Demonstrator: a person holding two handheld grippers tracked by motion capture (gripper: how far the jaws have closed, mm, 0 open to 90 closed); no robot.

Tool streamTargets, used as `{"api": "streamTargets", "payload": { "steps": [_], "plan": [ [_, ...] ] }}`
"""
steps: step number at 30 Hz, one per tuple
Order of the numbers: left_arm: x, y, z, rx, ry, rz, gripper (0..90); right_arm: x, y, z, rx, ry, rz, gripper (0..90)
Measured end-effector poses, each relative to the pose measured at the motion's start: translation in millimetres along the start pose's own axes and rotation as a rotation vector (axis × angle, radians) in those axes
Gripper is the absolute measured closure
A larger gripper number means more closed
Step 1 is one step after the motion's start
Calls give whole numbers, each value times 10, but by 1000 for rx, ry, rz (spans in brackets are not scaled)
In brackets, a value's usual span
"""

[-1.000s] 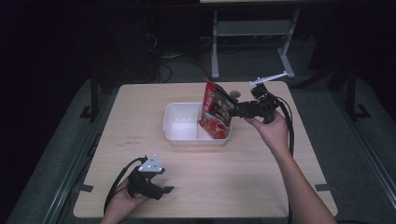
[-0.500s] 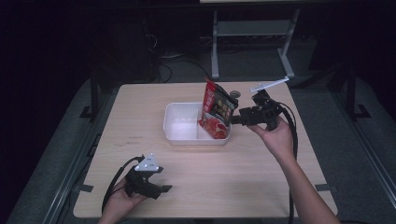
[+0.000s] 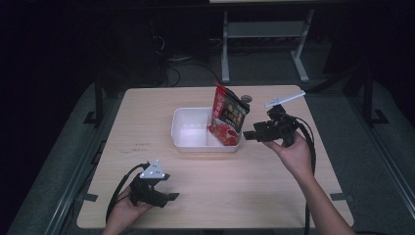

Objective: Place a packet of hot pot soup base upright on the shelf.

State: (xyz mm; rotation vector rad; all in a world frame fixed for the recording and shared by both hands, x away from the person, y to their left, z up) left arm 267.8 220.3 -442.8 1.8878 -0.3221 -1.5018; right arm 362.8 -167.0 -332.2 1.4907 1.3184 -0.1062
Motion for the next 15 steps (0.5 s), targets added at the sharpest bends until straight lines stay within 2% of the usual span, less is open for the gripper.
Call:
{"api": "streamTargets", "payload": {
  "steps": [15],
  "plan": [
    [-1,-4,0,-7,11,-1,243,-34,-296,26,-21,6,6,382]
  ]
}}
Point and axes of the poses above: each handheld gripper's, and its own axes: x roughly forward along the jaws, y roughly out of its top, z roughly to its right, the point moved 1 cm from there along x, roughly forward along the jaws, and after that the axes turned 12 degrees about x, right-handed, at the moved point
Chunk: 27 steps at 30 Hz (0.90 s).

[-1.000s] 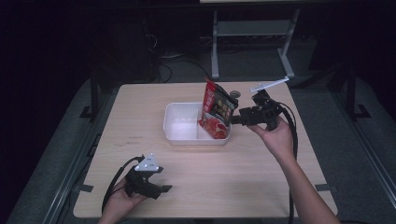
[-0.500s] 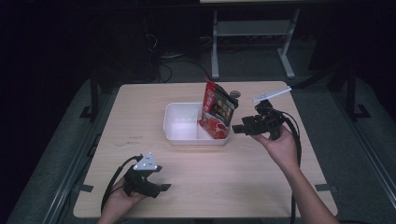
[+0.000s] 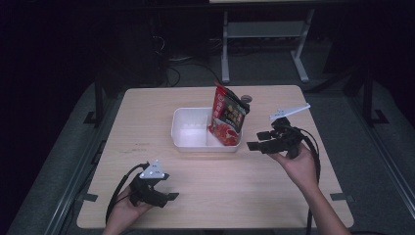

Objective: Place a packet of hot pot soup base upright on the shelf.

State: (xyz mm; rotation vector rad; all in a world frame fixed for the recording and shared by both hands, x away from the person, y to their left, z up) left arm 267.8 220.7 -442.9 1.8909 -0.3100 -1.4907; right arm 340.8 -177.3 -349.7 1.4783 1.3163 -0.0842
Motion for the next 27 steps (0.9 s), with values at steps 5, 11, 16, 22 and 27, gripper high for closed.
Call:
{"api": "streamTargets", "payload": {
  "steps": [5,11,16,22,27],
  "plan": [
    [4,-1,16,6,5,-3,244,-14,-69,65,12,-3,0,381],
    [8,-5,18,6,6,-13,243,-50,-177,120,23,-21,6,382],
    [5,-13,20,-1,7,-10,243,-64,-283,172,31,-33,-1,382],
    [13,-16,16,3,6,-13,243,-81,-364,220,41,-34,3,382],
    [23,-22,13,0,7,-19,241,-70,-466,276,51,-34,1,381]
  ]
}}
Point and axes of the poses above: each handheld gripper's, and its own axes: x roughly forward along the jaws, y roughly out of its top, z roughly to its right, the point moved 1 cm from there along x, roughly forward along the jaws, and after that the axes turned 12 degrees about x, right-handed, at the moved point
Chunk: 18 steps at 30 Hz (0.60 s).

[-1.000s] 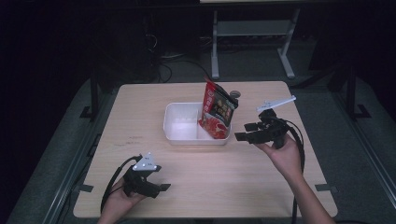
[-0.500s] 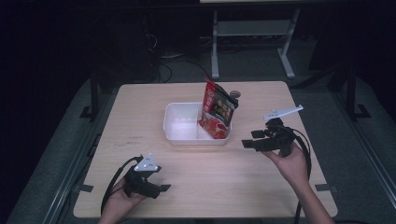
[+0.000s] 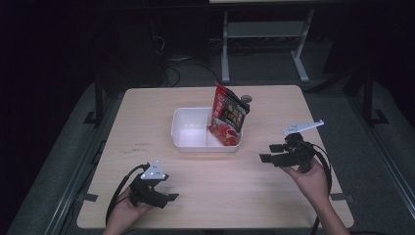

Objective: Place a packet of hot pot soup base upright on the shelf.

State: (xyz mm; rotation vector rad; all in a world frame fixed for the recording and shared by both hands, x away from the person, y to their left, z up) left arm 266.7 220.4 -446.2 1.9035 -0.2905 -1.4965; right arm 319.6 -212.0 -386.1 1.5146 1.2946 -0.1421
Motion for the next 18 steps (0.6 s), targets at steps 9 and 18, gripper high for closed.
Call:
{"api": "streamTargets", "payload": {
  "steps": [9,18],
  "plan": [
    [7,6,10,3,1,-4,234,-6,-187,90,17,-1,2,380],
    [13,2,9,0,1,-8,232,-8,-386,198,40,-6,-2,377]
  ]
}}
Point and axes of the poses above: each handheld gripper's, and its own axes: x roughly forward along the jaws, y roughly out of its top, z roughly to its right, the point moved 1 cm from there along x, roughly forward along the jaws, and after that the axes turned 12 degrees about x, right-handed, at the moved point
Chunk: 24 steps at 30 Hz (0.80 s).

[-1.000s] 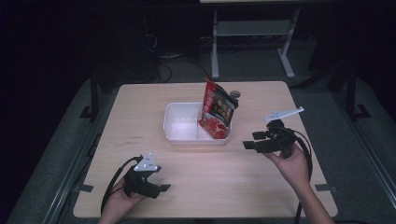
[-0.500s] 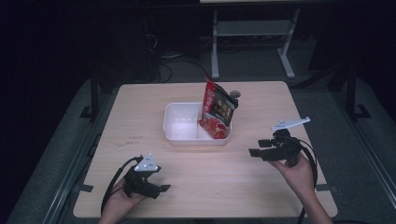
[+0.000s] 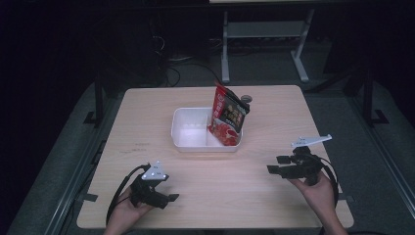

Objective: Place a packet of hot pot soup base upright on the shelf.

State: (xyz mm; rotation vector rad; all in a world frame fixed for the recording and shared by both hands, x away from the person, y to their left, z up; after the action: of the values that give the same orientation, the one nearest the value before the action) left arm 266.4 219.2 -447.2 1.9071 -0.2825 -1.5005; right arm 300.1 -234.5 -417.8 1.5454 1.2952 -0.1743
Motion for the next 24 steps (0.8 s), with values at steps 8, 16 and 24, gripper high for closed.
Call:
{"api": "streamTargets", "payload": {
  "steps": [8,16,24],
  "plan": [
    [14,2,7,2,-3,-4,229,-17,-111,28,4,0,0,377],
    [15,3,5,-6,-2,-1,225,-28,-261,39,6,0,7,376],
    [26,4,12,0,-2,-8,224,55,-524,57,21,-1,52,382]
  ]
}}
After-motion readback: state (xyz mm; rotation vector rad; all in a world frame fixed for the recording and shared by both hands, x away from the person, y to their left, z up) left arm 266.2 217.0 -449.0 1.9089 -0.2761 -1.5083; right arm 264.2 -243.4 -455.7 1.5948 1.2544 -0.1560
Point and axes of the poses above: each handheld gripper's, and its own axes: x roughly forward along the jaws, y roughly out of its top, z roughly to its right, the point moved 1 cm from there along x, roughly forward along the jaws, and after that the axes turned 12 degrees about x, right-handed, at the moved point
